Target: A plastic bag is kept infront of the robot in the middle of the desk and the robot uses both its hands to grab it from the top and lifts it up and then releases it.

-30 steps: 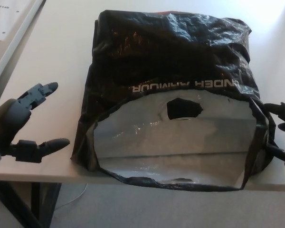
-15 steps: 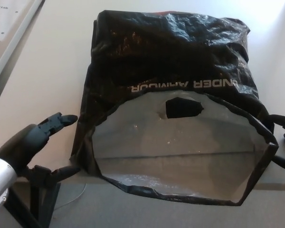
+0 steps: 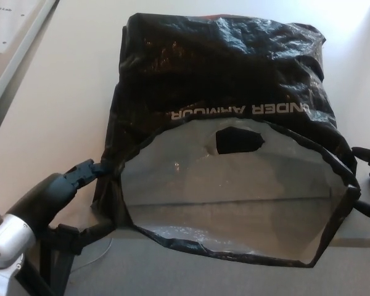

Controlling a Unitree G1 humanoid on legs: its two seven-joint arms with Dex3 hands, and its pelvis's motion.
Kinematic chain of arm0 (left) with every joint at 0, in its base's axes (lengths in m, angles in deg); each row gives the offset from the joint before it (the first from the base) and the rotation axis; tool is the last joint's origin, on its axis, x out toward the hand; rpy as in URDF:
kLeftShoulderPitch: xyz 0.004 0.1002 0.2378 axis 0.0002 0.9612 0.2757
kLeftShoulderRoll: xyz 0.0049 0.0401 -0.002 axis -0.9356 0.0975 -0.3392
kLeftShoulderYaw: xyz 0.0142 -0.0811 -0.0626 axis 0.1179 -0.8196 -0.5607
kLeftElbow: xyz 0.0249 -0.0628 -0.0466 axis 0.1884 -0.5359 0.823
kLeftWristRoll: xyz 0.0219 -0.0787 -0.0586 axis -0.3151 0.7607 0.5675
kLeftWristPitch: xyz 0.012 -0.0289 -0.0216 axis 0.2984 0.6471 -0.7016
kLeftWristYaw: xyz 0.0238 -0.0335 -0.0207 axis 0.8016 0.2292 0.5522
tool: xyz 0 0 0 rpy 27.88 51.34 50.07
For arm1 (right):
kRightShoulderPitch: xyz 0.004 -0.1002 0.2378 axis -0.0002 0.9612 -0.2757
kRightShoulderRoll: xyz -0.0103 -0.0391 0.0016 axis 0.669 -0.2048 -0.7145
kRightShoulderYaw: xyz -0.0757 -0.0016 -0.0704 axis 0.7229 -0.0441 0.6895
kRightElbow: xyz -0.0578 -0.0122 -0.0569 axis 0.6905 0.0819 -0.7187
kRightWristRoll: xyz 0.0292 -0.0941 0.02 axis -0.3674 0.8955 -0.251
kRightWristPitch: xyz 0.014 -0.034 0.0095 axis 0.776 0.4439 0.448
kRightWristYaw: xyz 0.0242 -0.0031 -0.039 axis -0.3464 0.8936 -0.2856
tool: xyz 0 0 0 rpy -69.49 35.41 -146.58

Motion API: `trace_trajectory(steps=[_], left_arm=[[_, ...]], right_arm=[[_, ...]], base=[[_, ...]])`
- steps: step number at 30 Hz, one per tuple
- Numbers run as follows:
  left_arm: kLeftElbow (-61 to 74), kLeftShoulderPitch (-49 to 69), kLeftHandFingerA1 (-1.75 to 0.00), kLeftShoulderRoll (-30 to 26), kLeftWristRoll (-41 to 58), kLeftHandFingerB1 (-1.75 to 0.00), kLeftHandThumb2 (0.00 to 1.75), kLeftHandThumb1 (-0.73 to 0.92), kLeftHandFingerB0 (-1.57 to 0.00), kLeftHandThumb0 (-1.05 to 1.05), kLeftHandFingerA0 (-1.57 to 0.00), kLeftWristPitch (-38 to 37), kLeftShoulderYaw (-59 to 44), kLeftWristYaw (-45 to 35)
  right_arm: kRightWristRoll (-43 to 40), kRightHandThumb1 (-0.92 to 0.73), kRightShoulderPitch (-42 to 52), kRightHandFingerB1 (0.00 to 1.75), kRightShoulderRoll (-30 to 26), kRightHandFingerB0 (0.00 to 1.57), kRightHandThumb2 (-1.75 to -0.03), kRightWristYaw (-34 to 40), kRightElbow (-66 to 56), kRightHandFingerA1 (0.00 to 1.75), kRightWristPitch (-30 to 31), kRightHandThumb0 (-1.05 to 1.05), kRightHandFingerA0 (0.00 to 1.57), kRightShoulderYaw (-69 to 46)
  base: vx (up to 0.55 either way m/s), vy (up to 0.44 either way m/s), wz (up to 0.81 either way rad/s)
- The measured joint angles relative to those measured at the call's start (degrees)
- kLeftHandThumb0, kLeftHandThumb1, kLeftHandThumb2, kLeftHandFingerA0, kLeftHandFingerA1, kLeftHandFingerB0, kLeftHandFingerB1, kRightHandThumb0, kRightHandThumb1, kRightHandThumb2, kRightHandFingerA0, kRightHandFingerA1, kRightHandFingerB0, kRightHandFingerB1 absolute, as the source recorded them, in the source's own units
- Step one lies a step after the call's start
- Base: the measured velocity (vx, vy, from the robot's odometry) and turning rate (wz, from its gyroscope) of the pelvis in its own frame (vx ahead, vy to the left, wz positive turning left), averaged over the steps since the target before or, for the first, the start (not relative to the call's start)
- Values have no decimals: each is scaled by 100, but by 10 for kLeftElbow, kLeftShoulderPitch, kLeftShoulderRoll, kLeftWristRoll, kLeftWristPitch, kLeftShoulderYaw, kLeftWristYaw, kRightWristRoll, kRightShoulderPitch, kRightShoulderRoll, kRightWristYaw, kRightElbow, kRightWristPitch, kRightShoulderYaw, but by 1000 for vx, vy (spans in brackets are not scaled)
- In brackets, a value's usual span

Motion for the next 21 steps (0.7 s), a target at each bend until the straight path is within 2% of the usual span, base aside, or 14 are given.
trace_trajectory(steps=[1, 2, 4, 6, 9, 10, 11, 13, 14, 16, 17, 18, 19, 21], left_arm=[[0, 0, -30, 1, 0, -30, 89, 49, -12, -84, -3, -1, 0, 0], [-1, 0, -31, 5, 1, -25, 59, 60, -13, -83, -4, -3, 1, 0], [-1, 0, -30, 12, 2, -26, 73, 49, -12, -87, -5, -3, 3, 0], [-1, 0, -31, 16, 2, -24, 59, 61, -12, -85, -4, -3, 6, 0], [0, 0, -32, 21, 1, -24, 60, 63, -12, -89, -4, -3, 12, 0], [-1, -1, -32, 24, 0, -29, 93, 48, -10, -82, -1, -3, 15, 0], [-1, -1, -32, 27, 0, -25, 60, 65, -13, -89, -5, -3, 17, 0], [-4, -5, -32, 34, -1, -25, 60, 65, -13, -90, -6, -3, 20, 1], [-5, -7, -32, 37, -1, -26, 78, 52, -13, -95, -7, -3, 21, 1], [-10, -12, -34, 43, -3, -30, 92, 50, -10, -85, -5, -3, 24, 3], [-13, -14, -31, 47, -3, -25, 61, 63, -14, -89, -4, -2, 24, 4], [-15, -16, -31, 52, -3, -25, 61, 63, -14, -89, -4, -2, 24, 5], [-17, -17, -29, 56, -3, -30, 93, 51, -13, -86, -2, -2, 24, 5], [-22, -21, -30, 65, -3, -31, 91, 53, -13, -88, -4, -2, 24, 6]], right_arm=[[0, -70, 0, 27, 0, 7, -60, 0, 0, 37, 0, -57, 25, 0], [0, -70, 0, 27, 0, 5, -60, 1, 0, 37, 0, -57, 25, 0], [0, -70, 0, 28, 0, 5, -61, 1, -1, 37, 0, -57, 24, 0], [0, -70, 0, 28, 0, 5, -60, 1, -1, 37, 0, -56, 24, 0], [0, -70, 1, 27, 0, 7, -60, 1, -3, 37, 1, -56, 25, 0], [-1, -70, 2, 27, 1, 6, -60, 1, -4, 38, 1, -57, 25, 0], [-1, -53, 3, 32, 2, 2, -85, 1, -5, 49, 1, -59, 18, 0], [-2, -53, 3, 32, 4, 2, -84, 2, -6, 49, 1, -59, 18, -1], [-2, -69, 3, 28, 6, 6, -60, 2, -8, 37, 2, -54, 25, -1], [-3, -68, 3, 28, 9, 8, -60, 2, -12, 38, 5, -55, 26, -1], [-3, -68, 4, 28, 11, 8, -60, 2, -15, 39, 6, -54, 27, -1], [-4, -68, 5, 28, 14, 8, -60, 2, -18, 39, 7, -54, 27, -1], [-4, -67, 5, 24, 15, 9, -62, 2, -21, 39, 8, -53, 25, 0], [-4, -69, 7, 28, 21, 7, -60, 3, -28, 38, 10, -54, 25, 0]], base=[[0, 0, 0], [0, 0, 0], [0, 0, 0], [0, 0, 0], [0, 0, 0], [0, 0, 0], [0, 0, 0], [0, 0, 0], [0, 0, 0], [0, 0, 0], [0, 0, 0], [0, 0, 0], [0, 0, 0], [0, 0, 0]])
